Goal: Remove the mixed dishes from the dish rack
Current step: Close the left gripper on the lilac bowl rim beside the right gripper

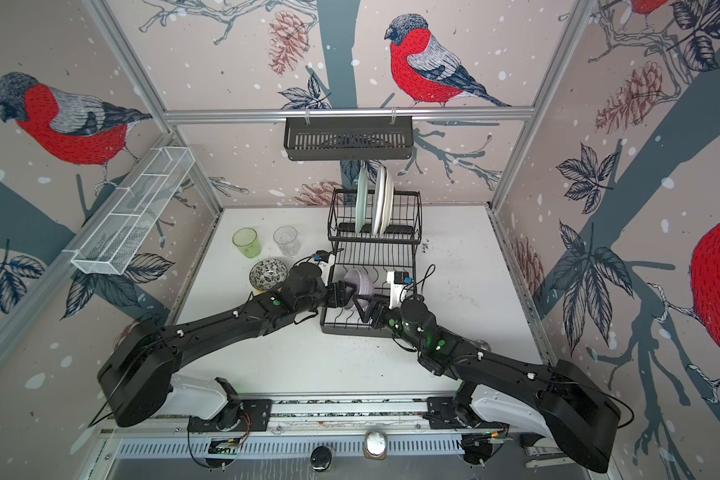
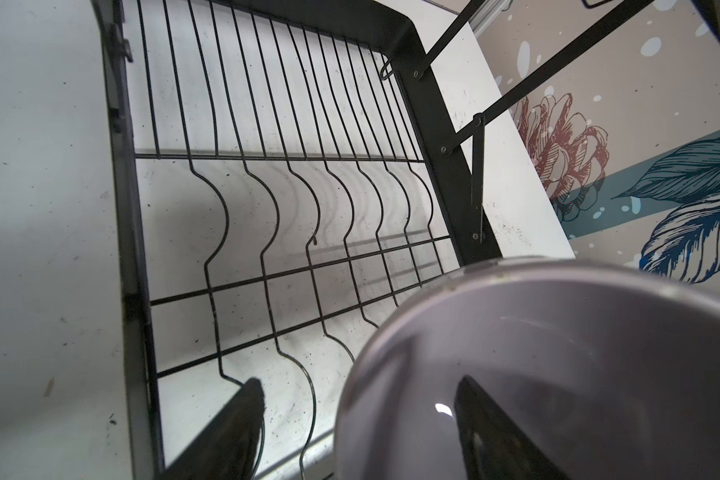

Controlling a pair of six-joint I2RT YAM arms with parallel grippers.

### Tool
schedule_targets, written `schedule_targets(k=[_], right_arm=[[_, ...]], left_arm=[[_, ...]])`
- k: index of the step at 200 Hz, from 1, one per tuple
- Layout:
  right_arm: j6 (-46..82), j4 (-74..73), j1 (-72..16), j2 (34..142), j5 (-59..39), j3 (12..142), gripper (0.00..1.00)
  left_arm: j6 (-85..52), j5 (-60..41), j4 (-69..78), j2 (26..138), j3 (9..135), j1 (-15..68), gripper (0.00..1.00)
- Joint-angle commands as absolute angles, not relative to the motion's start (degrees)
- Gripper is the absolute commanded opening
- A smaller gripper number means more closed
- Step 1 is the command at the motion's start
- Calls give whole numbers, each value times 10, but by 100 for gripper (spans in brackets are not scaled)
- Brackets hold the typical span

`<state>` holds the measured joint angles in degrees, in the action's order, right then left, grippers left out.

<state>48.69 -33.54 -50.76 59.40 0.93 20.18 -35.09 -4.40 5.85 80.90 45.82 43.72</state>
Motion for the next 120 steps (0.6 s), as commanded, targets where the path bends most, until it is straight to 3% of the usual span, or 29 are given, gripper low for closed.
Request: schedule_targets(k=[1, 29, 72, 103, 120], right_arm=[[502, -399, -504, 584, -8, 198, 57], [519, -416, -492, 576, -23, 182, 58], [535, -434, -478, 572, -43, 164, 58], [537, -450, -477, 569, -59, 158, 59], [536, -454, -477, 570, -64, 157, 59]], left_arm=[[-353, -52, 77, 811, 463, 437, 64], [-349, -94, 97, 817, 464, 438, 61], [-360, -115, 122, 818, 452, 438, 42], [-360, -118, 120, 821, 453, 438, 40], [-361, -119, 122, 820, 452, 438, 33]])
